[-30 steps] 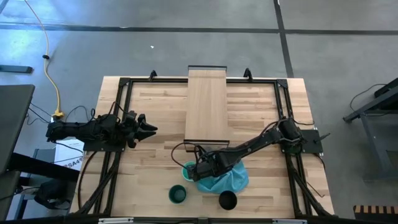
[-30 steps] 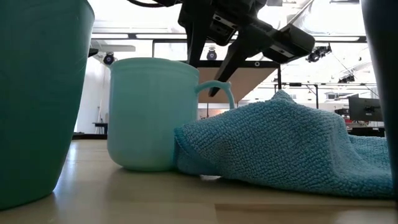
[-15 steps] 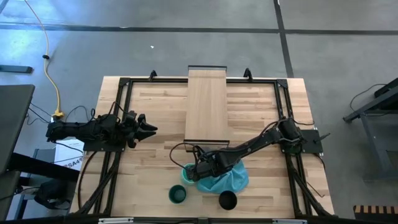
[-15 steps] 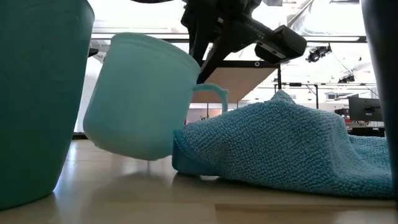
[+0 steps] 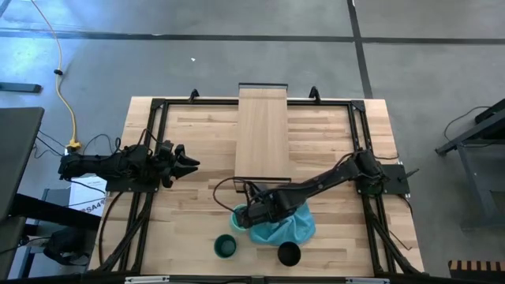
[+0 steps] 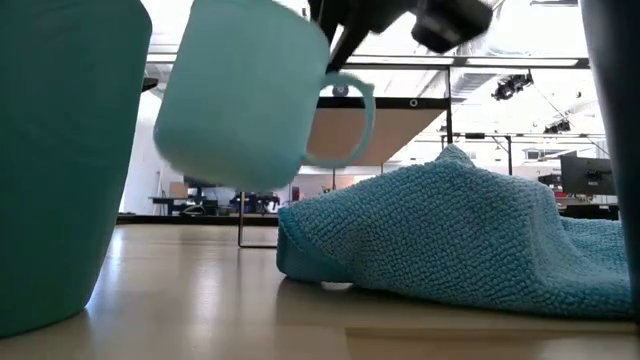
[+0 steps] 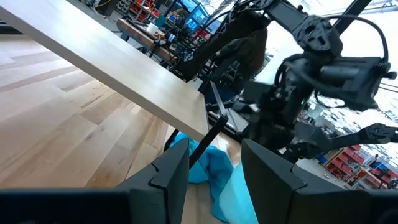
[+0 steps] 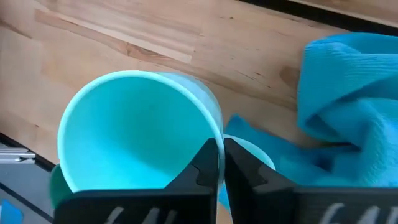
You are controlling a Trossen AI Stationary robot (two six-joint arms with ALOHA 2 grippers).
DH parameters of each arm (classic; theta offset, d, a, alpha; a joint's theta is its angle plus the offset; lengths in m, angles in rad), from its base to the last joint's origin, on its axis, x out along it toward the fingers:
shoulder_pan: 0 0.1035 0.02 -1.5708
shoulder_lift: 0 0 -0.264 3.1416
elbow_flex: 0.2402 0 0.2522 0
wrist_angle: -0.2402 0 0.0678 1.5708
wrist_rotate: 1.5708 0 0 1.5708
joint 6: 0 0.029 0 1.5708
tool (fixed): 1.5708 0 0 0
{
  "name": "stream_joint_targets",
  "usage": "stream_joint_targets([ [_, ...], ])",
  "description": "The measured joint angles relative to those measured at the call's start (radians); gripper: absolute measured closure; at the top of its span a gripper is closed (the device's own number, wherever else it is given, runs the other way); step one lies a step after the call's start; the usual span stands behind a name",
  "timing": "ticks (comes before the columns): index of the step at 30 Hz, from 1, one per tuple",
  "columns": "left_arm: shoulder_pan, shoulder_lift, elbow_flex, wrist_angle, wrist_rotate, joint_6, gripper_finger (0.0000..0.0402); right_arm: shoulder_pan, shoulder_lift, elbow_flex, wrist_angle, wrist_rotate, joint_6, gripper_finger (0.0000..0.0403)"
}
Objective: Stack small to large cups/mugs on shelf
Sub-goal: Put the blue mug on the shelf
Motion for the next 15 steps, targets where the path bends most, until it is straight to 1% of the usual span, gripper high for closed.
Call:
stream_joint_targets([
  [7,0.0,0.0,0.0,0.0,0.0,0.0,0.0266,0.0,0.0,0.135,-0.147,0.0,-0.025,0.0402],
  [15,0.0,0.0,0.0,0.0,0.0,0.01,0.0266,0.0,0.0,0.33,-0.371,0.0,-0.04,0.0403],
])
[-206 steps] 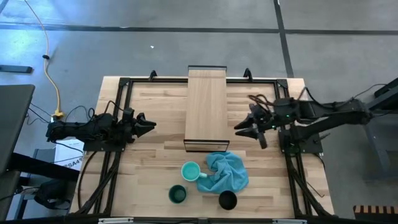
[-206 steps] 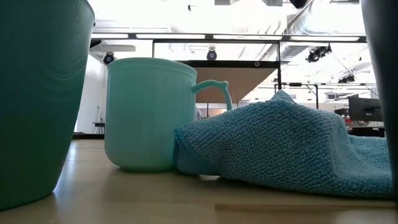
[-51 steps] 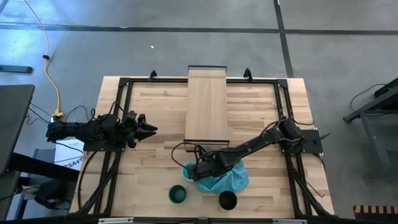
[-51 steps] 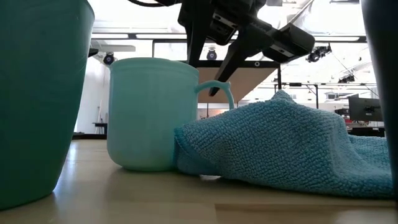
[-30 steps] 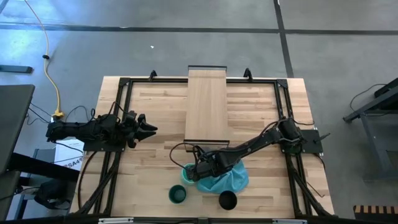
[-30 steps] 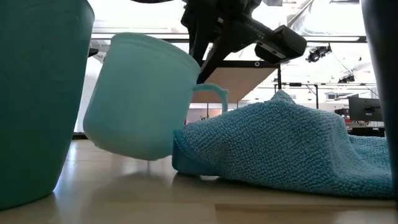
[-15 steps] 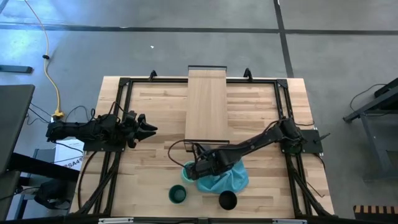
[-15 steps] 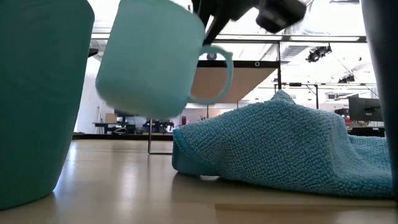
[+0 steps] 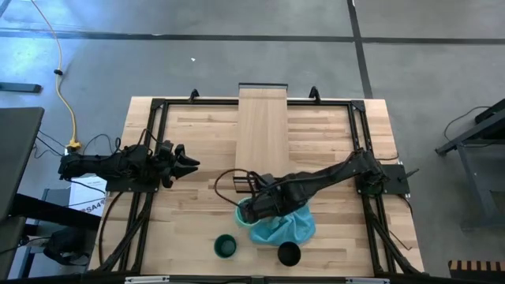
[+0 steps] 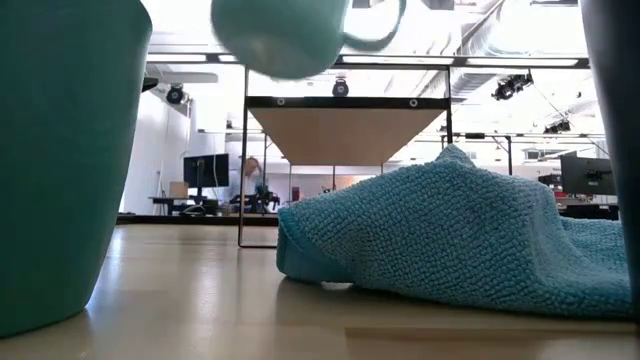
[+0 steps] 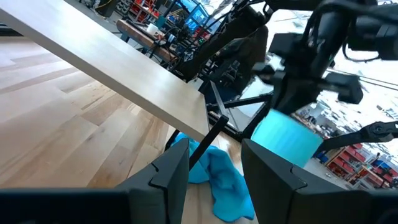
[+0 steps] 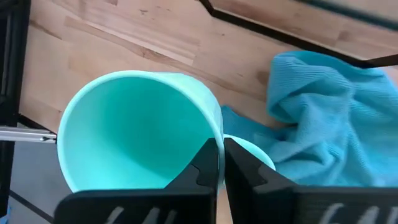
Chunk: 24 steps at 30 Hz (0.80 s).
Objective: Stack small to large cups/mugs on shelf
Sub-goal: Put the blue mug on the shelf
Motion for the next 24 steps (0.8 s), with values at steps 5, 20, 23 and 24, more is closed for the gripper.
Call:
stream_joint_targets([
  [5,0.0,0.0,0.0,0.0,0.0,0.0,0.0266,-0.016,-0.015,0.088,-0.1,-0.003,-0.008,0.0403],
  [20,0.0,0.0,0.0,0.0,-0.007,0.0,0.0266,-0.138,-0.121,0.064,-0.137,-0.056,-0.169,0.0403],
  [23,0.0,0.0,0.0,0.0,-0.008,0.0,0.0266,-0.161,-0.135,0.064,-0.139,-0.061,-0.211,0.0403],
  [24,0.0,0.0,0.0,0.0,-0.01,0.0,0.0266,-0.169,-0.141,0.064,-0.141,-0.06,-0.224,0.0403],
])
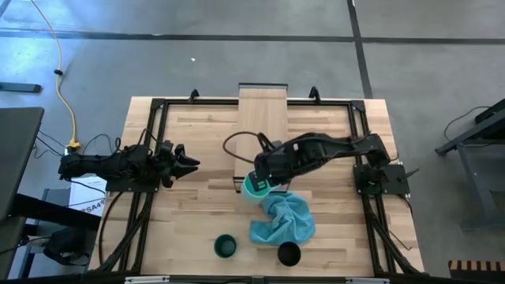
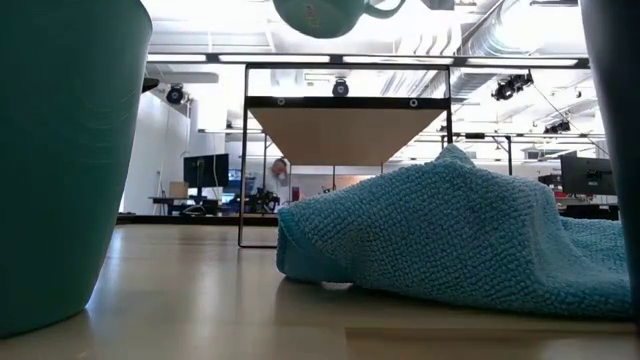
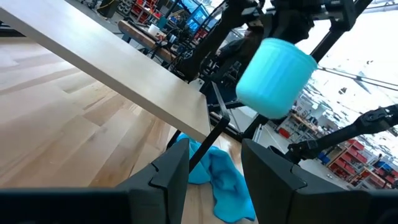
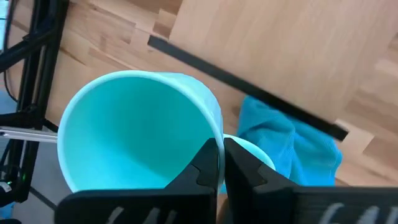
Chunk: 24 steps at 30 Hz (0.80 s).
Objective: Stack small to large cups/mugs on shelf
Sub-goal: Put the blue mug on the shelf
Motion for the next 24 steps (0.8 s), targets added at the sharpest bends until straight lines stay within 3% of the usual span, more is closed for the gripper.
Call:
stream_joint_targets([
  [9,0.0,0.0,0.0,0.003,-0.019,-0.007,0.0266,-0.128,-0.036,0.0,-0.048,0.002,-0.153,0.0403],
  [24,0.0,0.0,0.0,0.005,-0.024,-0.037,0.0266,-0.46,-0.048,-0.001,-0.048,-0.044,-0.404,0.0403],
])
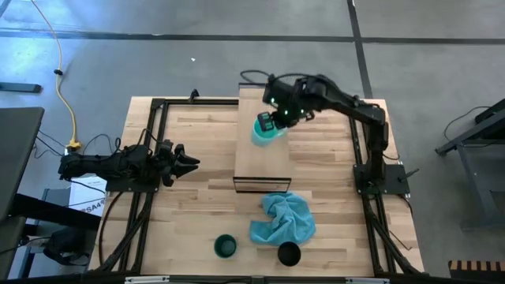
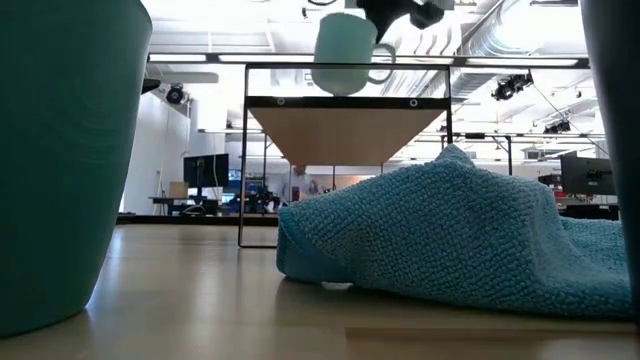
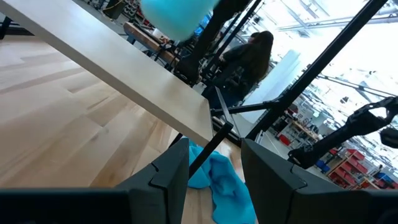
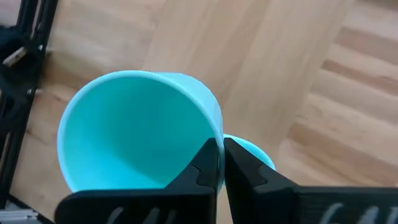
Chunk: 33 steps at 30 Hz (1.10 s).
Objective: Stack small to large cups/mugs on shelf
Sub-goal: Put the blue mug on the shelf
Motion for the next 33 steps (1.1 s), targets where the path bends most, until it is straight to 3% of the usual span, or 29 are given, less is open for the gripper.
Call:
stream_joint_targets([
  [15,0.0,0.0,0.0,0.0,0.0,-0.03,0.0266,-0.241,0.0,0.0,0.042,-0.049,-0.296,0.0403],
  [33,0.0,0.0,0.0,0.0,0.0,-0.106,0.0266,-0.437,0.01,0.0,0.163,-0.165,-0.472,0.0403],
])
